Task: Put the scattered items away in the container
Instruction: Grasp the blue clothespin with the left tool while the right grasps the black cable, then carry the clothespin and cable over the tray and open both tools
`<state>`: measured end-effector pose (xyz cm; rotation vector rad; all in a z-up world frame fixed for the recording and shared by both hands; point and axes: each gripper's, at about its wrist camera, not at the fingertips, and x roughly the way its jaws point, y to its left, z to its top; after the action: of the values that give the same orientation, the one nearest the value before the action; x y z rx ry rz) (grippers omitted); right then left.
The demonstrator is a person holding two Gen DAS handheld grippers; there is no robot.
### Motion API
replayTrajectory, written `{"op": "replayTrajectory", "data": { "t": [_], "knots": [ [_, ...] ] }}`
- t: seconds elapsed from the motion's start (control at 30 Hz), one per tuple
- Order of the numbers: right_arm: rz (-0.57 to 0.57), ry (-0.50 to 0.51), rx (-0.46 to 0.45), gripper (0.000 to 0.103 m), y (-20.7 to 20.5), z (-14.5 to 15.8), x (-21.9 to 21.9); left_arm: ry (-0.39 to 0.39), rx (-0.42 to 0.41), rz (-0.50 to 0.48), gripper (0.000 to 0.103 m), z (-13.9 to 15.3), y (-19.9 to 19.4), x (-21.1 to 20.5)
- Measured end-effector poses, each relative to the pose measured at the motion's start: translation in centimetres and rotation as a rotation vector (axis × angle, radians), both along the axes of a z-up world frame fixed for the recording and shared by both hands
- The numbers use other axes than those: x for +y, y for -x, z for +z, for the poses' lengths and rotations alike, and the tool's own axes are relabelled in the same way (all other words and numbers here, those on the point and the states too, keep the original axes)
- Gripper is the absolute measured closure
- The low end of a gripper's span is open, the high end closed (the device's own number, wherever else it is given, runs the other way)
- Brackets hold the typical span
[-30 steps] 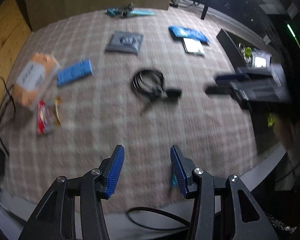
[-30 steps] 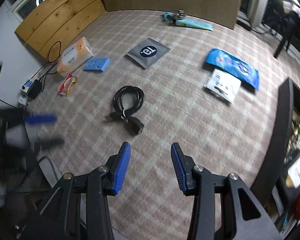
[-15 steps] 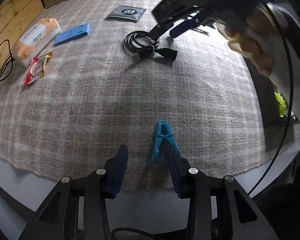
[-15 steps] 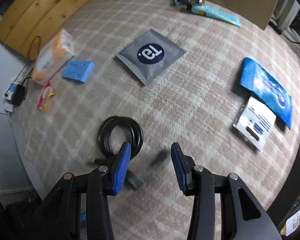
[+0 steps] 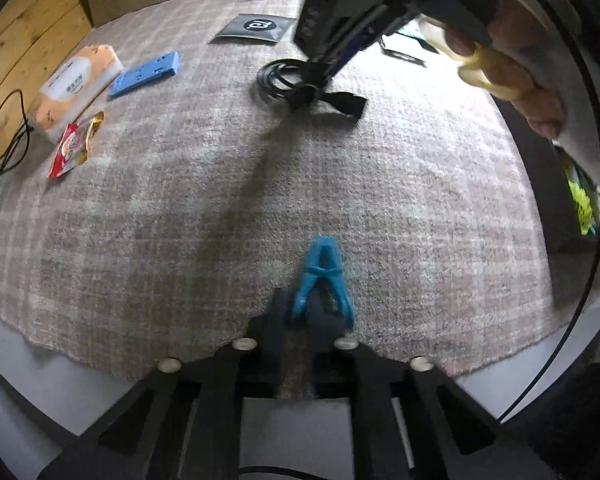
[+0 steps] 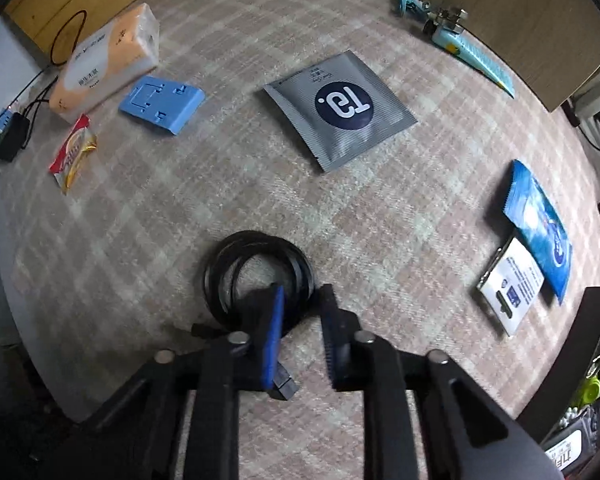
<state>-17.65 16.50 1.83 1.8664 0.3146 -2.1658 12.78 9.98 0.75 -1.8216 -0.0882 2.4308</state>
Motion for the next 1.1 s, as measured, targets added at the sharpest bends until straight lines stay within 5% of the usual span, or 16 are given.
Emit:
{"op": "replayTrajectory", "data": {
  "t": [0.5, 0.77, 1.1],
  "knots": [
    [-0.161, 0.203, 0.011, 0.094, -2.7, 2.9, 6.9, -0.045, 0.043, 0.068, 0.1, 2.5, 1.6, 1.1],
    [-0.214, 0.246, 0.06, 0.094, -6.7, 6.0, 13.3, -0.066, 0.117, -0.032, 0.099, 6.3, 3.1, 6.3],
    [-0.375, 0.197, 0.15, 0.094, -14.7, 10.2, 26.0, -0.123, 0.182, -0.274, 0.099, 9.3, 3.3, 17.9]
  ]
}}
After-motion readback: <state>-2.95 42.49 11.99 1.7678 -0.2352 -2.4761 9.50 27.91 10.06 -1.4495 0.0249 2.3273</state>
